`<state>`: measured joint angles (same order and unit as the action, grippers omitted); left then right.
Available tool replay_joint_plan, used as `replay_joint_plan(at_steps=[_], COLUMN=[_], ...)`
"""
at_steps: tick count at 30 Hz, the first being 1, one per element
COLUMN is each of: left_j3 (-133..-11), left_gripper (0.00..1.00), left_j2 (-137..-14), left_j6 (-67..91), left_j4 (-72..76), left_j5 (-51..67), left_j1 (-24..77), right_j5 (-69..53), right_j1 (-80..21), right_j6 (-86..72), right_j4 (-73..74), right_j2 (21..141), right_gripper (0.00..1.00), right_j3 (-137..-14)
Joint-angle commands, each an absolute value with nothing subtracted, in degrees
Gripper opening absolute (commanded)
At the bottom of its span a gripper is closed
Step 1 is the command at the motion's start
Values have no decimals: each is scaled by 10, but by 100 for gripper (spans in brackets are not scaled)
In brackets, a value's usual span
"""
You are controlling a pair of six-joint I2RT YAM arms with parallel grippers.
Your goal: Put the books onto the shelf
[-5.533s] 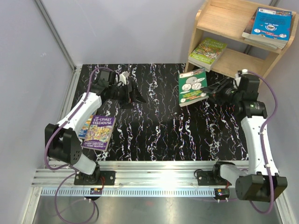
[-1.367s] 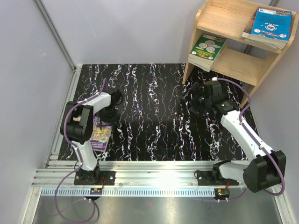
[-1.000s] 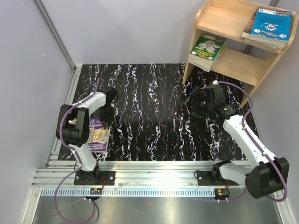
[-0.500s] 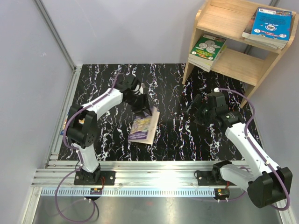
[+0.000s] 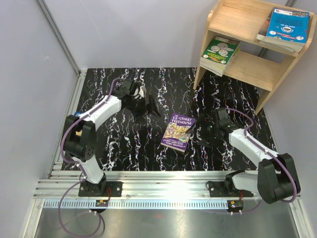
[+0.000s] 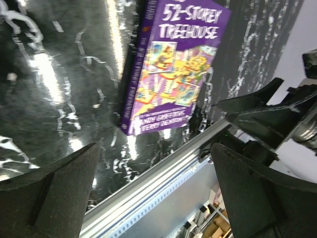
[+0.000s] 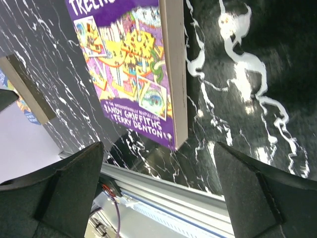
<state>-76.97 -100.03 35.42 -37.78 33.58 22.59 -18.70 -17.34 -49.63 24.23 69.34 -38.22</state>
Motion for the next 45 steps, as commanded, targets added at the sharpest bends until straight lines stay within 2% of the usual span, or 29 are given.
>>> replay_joint_plan(at_steps=[1,11,17,21,22,25,28,29,30,39,45], left_j3=[-731,-758,-760,-748,-745,-736,-729,-725,-723,-715,-635], left_gripper=[99,99,99,99,99,99,99,99,99,99,99], left_j2=[-1002,-1121,-1160,-1166,-1163,-1159,-1155,-1153,-1152,-1116,-1087], left_j6=[324,316,319,318,322,330,337,340,344,332,364], left_j4=[-355,-302,-289,-270,-265,-245,-234,-221,-215,-222,-144], left_j5=[339,363,391,421,425,441,453,458,466,469,505], left_j1=[229,286,305,319,320,322,322,322,322,311,261], right_j5=[-200,-178,-187,-201,-204,-206,-213,-218,-221,-237,-236], right_j1=[-173,-173,-172,-173,-173,-173,-173,-173,-173,-173,-173], right_j6=[-506,-522,-538,-534,-534,-532,-530,-530,-530,-520,-541], right_j4=[171,83,34,18,17,14,11,9,9,34,74], right_j2=[723,881,917,917,914,897,880,871,868,774,676], right_gripper=[100,100,94,70,54,29,16,4,0,0,0], right_j3=[-392,-405,-394,-388,-387,-374,-366,-364,-363,-378,-385])
